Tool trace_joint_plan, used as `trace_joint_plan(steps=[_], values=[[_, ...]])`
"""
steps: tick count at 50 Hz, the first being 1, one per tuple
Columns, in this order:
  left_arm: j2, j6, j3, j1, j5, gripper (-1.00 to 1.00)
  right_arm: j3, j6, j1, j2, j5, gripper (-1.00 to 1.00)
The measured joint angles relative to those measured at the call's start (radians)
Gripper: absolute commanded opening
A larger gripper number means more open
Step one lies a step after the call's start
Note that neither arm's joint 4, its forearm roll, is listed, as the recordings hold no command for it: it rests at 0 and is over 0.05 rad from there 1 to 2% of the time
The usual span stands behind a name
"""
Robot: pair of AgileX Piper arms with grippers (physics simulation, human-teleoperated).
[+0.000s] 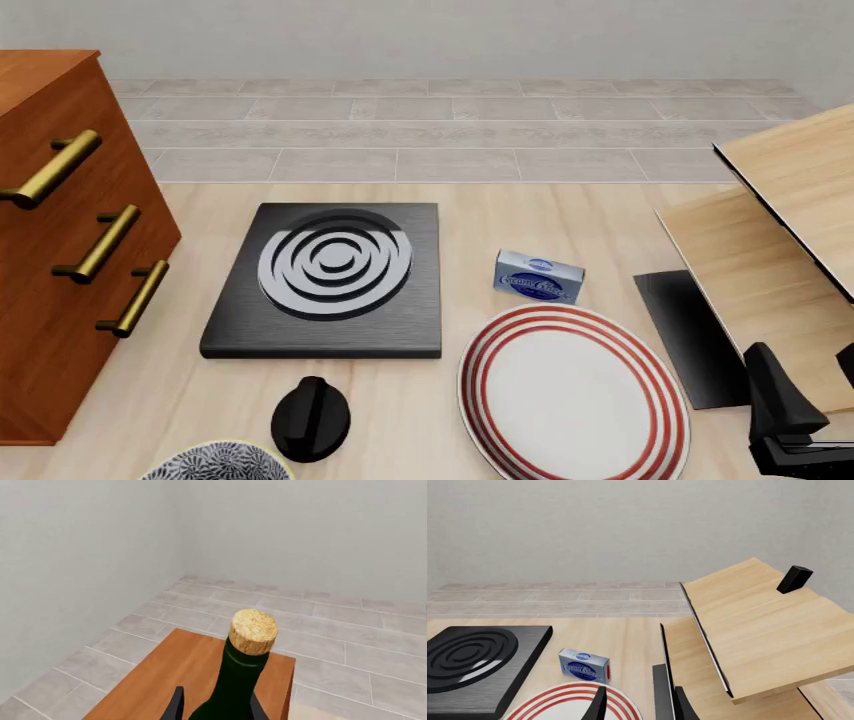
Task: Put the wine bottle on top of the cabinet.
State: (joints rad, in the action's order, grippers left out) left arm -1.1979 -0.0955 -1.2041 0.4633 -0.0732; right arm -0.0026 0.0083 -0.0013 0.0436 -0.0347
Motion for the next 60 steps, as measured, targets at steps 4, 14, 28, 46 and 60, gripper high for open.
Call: trace_joint_plan(steps=[4, 14, 28, 46, 60], values=[[-0.007, -0.003, 0.005, 0.005, 0.025, -1.0, 0.0, 0.0, 0.0, 0.0, 0.0, 1.0], [-0.022, -0.008, 0.016, 0.016, 0.076, -1.0, 0.0, 0.0, 0.0, 0.0, 0.0, 1.0], [-0.039, -0.035, 0.044, 0.037, 0.111, 1.0, 0.0, 0.0, 0.0, 0.0, 0.0, 1.0], [0.0, -0.041, 0.043, 0.015, 0.046, 1.0, 0.0, 0.0, 0.0, 0.0, 0.0, 1.0], [0.057, -0.022, 0.002, -0.019, -0.036, 1.0, 0.0, 0.0, 0.0, 0.0, 0.0, 1.0]])
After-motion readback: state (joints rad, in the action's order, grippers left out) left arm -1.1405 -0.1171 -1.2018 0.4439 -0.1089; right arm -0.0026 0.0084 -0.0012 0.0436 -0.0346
